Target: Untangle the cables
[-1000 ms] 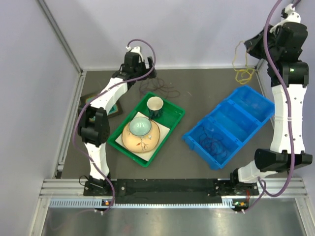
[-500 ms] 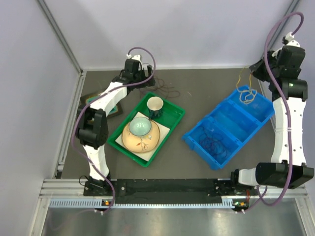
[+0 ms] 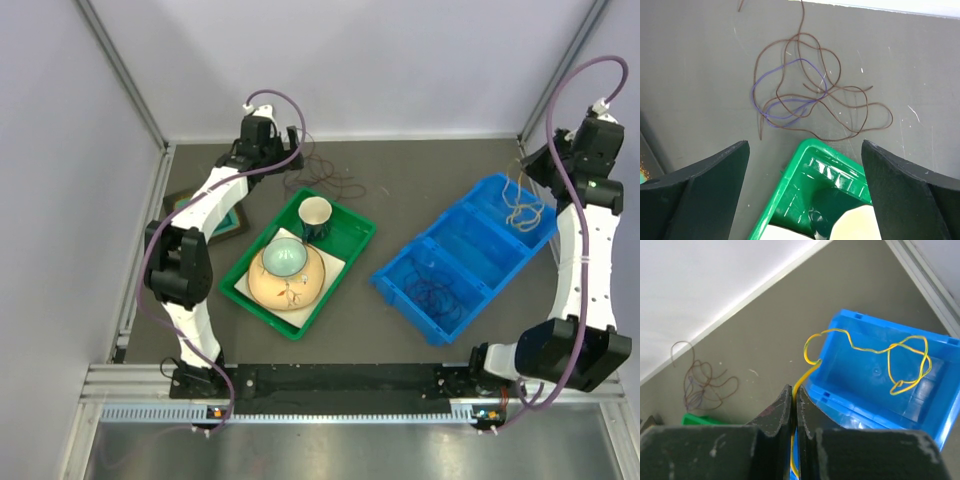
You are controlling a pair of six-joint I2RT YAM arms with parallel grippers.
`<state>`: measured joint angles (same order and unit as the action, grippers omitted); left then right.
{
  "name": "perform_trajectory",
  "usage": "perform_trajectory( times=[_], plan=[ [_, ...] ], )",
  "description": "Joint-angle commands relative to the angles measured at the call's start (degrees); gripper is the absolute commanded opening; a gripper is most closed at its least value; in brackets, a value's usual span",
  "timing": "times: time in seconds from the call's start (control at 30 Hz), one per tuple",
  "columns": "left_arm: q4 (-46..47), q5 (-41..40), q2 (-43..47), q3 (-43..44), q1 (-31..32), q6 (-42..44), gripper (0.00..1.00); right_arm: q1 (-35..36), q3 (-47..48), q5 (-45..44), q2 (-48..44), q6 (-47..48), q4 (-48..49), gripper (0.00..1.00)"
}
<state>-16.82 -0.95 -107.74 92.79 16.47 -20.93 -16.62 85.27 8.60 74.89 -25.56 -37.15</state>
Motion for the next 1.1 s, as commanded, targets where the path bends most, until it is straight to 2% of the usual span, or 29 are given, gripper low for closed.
perform_trajectory(
  times=[0.0, 0.03, 0.07, 0.13, 0.17, 0.2, 0.33, 0.43, 0.57, 0.6, 0.67, 0.73, 0.77, 0.87, 1.07],
  plan=[
    [1.3, -0.5, 3.1, 0.1, 0.0, 0.9, 0.99, -1.9, -2.8, -1.8, 2.3, -0.4, 4.5, 0.0],
    [1.3, -1.1, 3.2, 0.1, -0.1, 1.0, 0.99, -1.8, -3.3, -5.1, 2.9, -0.4, 4.5, 0.0],
    [1.3, -1.2, 3.3, 0.1, 0.0, 1.0, 0.99, -1.9, -3.4, -6.9, 4.1, -0.6, 4.2, 0.33],
    [1.3, -1.0, 3.3, 0.1, 0.0, 1.0, 0.99, -1.9, -3.1, -9.9, 5.4, -0.9, 4.5, 0.63],
    [1.5, -0.7, 3.2, 0.2, 0.0, 0.8, 0.99, -1.9, -2.4, -10.0, 6.4, -1.1, 4.5, 0.82],
    [1.4, -0.5, 3.2, 0.4, 0.0, 0.8, 0.99, -1.9, -1.7, -9.6, 7.8, -1.3, 4.6, 0.87],
    [1.1, -0.1, 3.4, 0.5, 0.0, 0.5, 0.99, -1.9, 1.6, -6.2, 8.6, -2.6, 4.6, 0.91],
    [1.2, -0.2, 3.5, 0.2, 0.0, 0.4, 0.99, -1.8, 2.3, -4.4, 7.6, -2.3, 4.7, 0.85],
    [1.3, 0.6, 3.5, 0.1, 0.0, 0.0, 0.99, -1.7, -1.1, -3.2, 5.7, -1.1, 4.2, 0.63],
    [1.3, 0.6, 3.5, 0.0, 0.0, -0.3, 0.99, -1.1, -2.5, -2.9, 5.0, -0.9, 4.2, 0.62],
    [1.4, 0.7, 3.5, 0.1, -0.1, -0.3, 0.99, 0.4, -6.3, -1.9, 3.8, -0.4, 4.3, 0.64],
    [1.5, 0.7, 3.4, 0.2, 0.0, -0.5, 0.99, 4.5, -8.5, -1.5, 3.6, 0.2, 4.1, 0.7],
    [1.4, 0.7, 3.5, 0.3, 0.0, -0.6, 0.99, 6.0, -8.9, -1.2, 3.9, 0.2, 4.1, 0.76],
    [1.5, 0.7, 3.7, 0.0, -0.1, -1.0, 0.99, 12.3, -10.7, -1.3, 5.7, -0.5, 4.3, 0.82],
    [1.4, 0.7, 3.9, -0.8, 0.0, -1.5, 0.99, 21.3, -13.3, -3.4, 12.0, -3.9, 7.9, 0.82]
  ],
)
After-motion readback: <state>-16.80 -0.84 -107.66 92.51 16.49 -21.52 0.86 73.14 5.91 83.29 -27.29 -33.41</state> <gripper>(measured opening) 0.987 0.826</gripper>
